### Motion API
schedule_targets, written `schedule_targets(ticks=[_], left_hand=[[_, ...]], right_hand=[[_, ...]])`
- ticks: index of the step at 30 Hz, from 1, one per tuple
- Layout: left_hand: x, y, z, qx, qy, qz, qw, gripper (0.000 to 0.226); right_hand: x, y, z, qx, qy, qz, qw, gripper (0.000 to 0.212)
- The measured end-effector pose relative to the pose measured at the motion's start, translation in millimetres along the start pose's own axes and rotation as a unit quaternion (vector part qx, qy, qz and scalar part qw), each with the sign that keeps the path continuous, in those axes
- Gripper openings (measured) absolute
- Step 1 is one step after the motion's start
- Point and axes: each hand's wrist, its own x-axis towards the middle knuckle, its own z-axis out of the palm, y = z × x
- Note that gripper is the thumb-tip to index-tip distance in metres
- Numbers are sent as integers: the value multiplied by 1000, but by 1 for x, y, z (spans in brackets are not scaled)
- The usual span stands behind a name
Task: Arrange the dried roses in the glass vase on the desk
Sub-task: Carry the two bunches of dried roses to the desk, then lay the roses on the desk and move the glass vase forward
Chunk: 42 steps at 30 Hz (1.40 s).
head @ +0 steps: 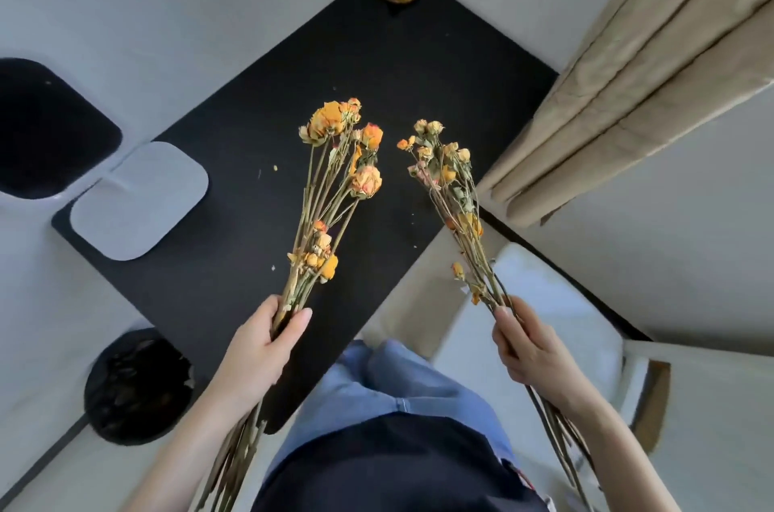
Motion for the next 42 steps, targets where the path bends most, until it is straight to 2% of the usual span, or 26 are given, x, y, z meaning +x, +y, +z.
schedule_targets(ticks=[3,5,8,13,17,21,28,33,38,42], left_hand=[[12,4,-4,-20,12,-11,1000,22],[22,7,-4,-40,15,-23,999,24],[39,10,-4,-63,20,-29,997,22],[73,22,4,-83,44,-29,995,20],[101,41,17,-115,93,-31,988,20],[135,70,47,-179,152,-58,970,25],[206,146,100,-261,217,-83,937,19],[257,177,134,-361,253,-101,892,27],[307,194,157,-355,292,-102,882,21],[336,202,165,-308,306,-85,897,17]], right_hand=[[19,-19,-3,-8,-17,-2,1000,34],[34,-32,-6,-24,-25,-5,999,30],[58,-52,-12,-55,-39,-11,998,34],[107,-84,-31,-84,-72,-16,994,22],[161,-109,-54,-116,-109,-29,987,20],[227,-135,-84,-136,-157,-37,978,15],[315,-180,-113,-166,-238,-49,956,15],[355,-194,-102,-172,-257,-44,950,15],[383,-200,-86,-181,-261,-56,947,15],[398,-196,-76,-177,-263,-59,947,14]])
